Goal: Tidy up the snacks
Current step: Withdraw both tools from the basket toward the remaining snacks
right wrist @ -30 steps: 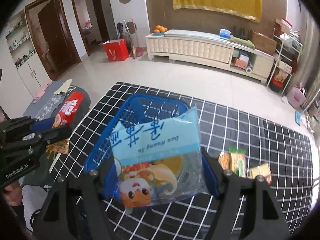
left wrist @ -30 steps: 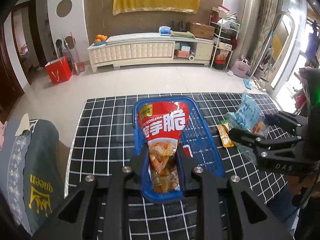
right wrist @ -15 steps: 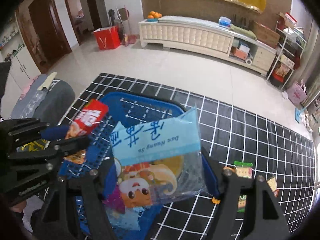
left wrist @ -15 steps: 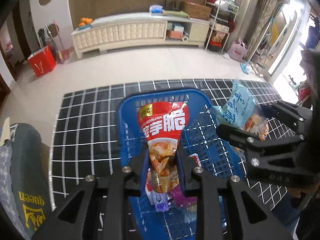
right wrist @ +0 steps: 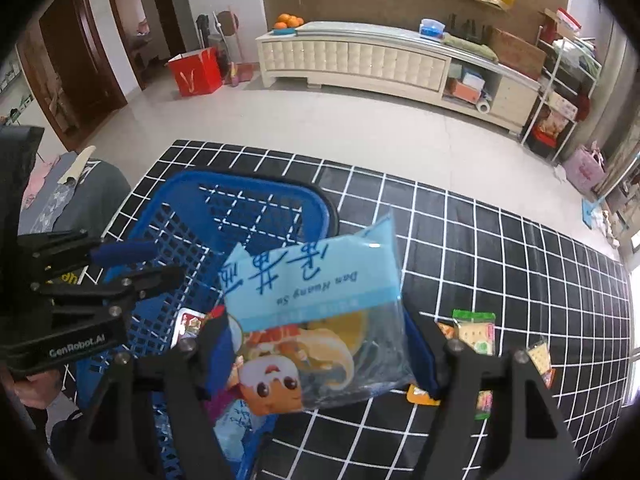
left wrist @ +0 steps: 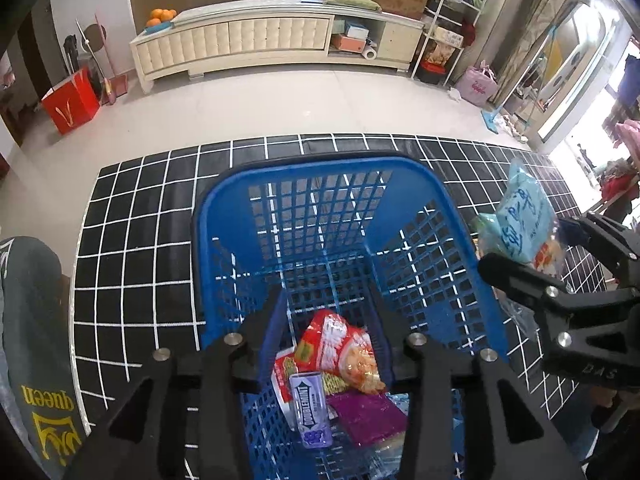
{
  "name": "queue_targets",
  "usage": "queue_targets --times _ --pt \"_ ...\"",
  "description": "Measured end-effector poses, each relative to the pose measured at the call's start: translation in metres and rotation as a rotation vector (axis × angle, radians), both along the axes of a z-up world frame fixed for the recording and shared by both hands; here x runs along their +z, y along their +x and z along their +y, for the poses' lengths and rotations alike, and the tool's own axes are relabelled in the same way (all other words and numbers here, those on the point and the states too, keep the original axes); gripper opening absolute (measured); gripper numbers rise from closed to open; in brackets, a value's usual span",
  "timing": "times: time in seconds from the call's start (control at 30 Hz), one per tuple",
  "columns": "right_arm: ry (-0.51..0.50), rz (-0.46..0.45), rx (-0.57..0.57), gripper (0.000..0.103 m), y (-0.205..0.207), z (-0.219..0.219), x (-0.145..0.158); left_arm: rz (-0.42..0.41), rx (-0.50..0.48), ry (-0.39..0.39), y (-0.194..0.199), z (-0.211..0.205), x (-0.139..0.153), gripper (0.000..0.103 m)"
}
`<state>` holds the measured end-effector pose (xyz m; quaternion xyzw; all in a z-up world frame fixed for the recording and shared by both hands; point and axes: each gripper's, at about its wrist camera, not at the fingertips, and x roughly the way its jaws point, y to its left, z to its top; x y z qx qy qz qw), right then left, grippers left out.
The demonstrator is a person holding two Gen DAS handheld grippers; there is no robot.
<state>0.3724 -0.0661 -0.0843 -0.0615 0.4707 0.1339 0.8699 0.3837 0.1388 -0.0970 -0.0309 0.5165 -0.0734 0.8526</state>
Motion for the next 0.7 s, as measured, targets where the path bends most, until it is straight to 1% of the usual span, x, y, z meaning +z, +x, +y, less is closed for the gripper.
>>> queue_targets --times 0.13,0.27,0.37,0.53,0.7 --pt "-0.005 -0.013 0.023 0.076 -0.005 0.012 0.010 -0.031 0.013 0.010 -0.015 0.007 0.013 0.038" --pt "-0.008 -0.024 0.056 0.076 -0.005 0.030 0.018 -0.061 0.040 -0.004 -0.032 0.027 0.029 0.038" --pt "-0.020 -0.023 0.092 0.076 -0.002 0.049 0.019 -0.082 0.062 0.001 -0.043 0.043 0.036 0.040" --pt "-0.055 0.021 0.121 0.076 0.010 0.077 0.000 -0.087 0.108 0.005 -0.049 0.070 0.034 0.040" --pt "-0.103 0.055 0.126 0.076 0.025 0.091 -0.024 -0.064 0.139 -0.017 -0.044 0.087 0.020 0.040"
